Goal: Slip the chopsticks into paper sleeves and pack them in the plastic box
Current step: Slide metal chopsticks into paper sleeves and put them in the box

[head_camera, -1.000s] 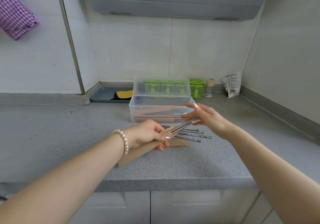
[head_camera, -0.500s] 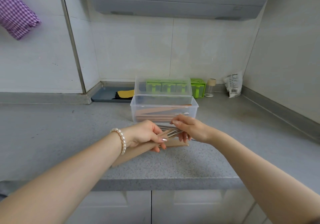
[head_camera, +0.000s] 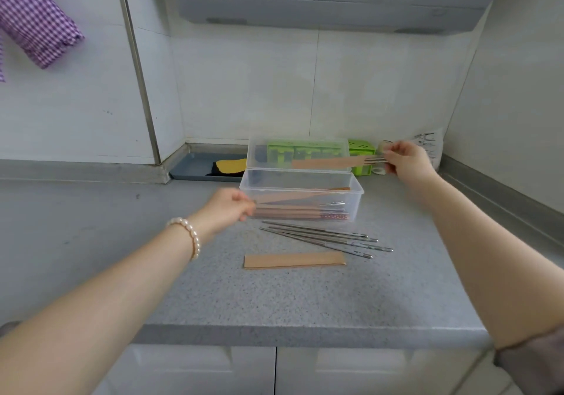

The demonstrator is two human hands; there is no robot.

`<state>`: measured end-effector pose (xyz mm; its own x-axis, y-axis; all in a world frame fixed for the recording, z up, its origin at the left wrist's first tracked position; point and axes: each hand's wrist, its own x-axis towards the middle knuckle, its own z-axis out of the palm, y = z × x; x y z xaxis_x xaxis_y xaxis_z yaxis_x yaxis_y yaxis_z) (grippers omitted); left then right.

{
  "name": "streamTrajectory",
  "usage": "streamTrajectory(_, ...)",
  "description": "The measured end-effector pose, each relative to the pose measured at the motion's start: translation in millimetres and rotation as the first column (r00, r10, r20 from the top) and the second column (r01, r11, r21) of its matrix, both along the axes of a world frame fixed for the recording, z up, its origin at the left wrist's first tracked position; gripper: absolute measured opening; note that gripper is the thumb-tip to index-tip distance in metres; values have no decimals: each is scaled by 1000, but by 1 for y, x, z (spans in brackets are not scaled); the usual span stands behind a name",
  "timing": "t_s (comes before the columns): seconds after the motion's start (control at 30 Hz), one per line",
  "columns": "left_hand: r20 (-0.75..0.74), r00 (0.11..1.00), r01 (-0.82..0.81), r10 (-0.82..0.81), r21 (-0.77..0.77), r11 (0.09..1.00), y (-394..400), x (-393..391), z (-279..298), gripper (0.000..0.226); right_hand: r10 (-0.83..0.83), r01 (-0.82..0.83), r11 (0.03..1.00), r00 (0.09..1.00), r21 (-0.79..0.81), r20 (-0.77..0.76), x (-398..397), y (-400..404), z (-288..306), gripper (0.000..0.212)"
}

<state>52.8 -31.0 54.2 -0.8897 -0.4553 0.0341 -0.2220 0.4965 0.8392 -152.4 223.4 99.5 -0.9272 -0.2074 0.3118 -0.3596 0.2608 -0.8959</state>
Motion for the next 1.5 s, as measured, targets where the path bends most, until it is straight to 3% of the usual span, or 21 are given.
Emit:
streamTrajectory(0.17, 183, 962, 216, -202, -58, 975, 12, -2, -23, 8, 91, -97, 968, 995, 231, 37, -16, -49, -10, 23)
streamTrajectory(0.3, 229, 939, 271, -256, -37, 962, 14, -5, -34, 8, 187, -228, 876, 973, 425, 137, -21, -75, -20, 22)
streamTrajectory(0.4, 248, 935, 289, -255, -115, 950, 12, -8, -40, 6, 200, -278, 816, 958, 506, 203, -19, -89, -26, 29)
streamTrajectory(0.5, 265, 929, 313, -258, -191, 930, 12, -12, -44, 3, 105, -79, 687, 994, 723, 9, -15, -95, -34, 45)
streamTrajectory(0.6, 272, 923, 331, -271, -208, 920, 17, -18, -49, 11, 90, 44, 823, 975, 567, -206, -3, -84, -37, 32)
streamTrajectory(0.7, 280, 909, 379, -310, -240, 894, 28, -24, -51, 27, 197, -100, 886, 965, 453, -171, 12, -57, -40, 12)
streamTrajectory(0.83, 273, 901, 413, -336, -311, 856, 39, -29, -50, 35, 295, -217, 784, 955, 582, -41, 22, -22, -46, 4)
streamTrajectory(1.03, 279, 909, 391, -309, -323, 862, 49, -33, -52, 30, 323, -360, 591, 926, 722, 197, 34, 9, -75, 15)
streamTrajectory(1.2, 293, 905, 388, -309, -268, 882, 49, -33, -49, 27, 326, -366, 579, 923, 728, 204, 41, 9, -88, 15)
streamTrajectory(1.4, 262, 920, 362, -293, -279, 889, 49, -30, -48, 23, 317, -281, 481, 939, 831, 134, 50, 4, -93, 7)
streamTrajectory(1.5, 244, 927, 350, -285, -291, 890, 50, -27, -46, 24, 291, -268, 559, 949, 785, 117, 51, 9, -90, 12)
